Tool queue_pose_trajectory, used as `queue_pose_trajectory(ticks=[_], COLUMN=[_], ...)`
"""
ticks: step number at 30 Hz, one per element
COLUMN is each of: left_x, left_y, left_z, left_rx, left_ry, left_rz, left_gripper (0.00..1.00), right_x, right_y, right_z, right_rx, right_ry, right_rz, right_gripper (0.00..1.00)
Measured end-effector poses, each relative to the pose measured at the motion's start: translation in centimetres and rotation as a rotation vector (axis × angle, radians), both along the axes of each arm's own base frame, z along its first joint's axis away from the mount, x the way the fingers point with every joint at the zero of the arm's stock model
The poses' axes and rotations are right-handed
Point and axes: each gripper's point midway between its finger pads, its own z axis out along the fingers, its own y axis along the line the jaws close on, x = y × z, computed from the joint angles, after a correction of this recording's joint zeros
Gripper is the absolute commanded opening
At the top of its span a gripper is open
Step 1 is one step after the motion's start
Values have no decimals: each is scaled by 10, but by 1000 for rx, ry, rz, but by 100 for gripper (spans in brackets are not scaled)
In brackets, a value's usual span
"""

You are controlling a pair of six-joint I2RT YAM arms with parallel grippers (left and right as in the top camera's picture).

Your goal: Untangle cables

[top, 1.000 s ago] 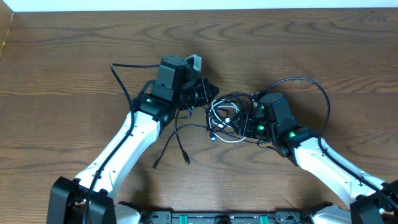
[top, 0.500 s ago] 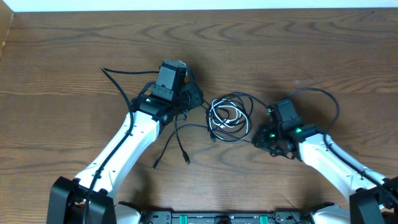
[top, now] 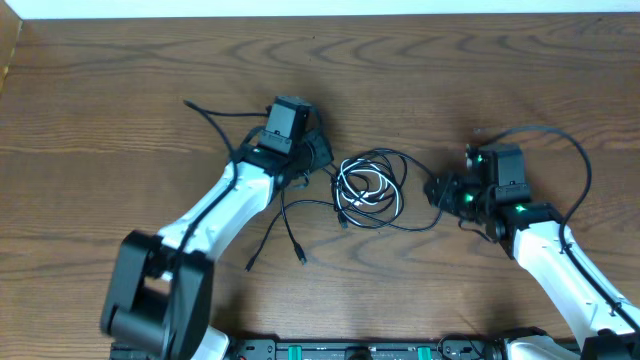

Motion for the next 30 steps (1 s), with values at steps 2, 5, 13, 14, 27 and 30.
queue_pose_trajectory(ticks=[2, 5, 13, 14, 27, 30], left_x=[-5, -17, -36, -37, -48, -47], left_y=[2, 6, 11, 11, 23, 24], left_z=[-17, -37, -47, -48, -54, -55], left_rx=[21, 50, 69, 72, 128, 134], left_ry=[49, 128, 219, 224, 271, 269], left_rz=[-2, -4, -14, -13, 5, 8], left_gripper=[8, 8, 8, 8, 8, 8], right_x=[12, 24, 27, 26, 23, 26], right_y=[7, 21, 93, 99, 146, 156], right_z=[12, 28, 45, 40, -25, -23], right_rx=[26, 50, 79, 76, 46, 63], right_ry=[-75, -169, -321, -320, -175, -175], right_rz=[25, 67, 232, 244, 324, 345], right_gripper=[47, 46, 48, 48, 48, 48])
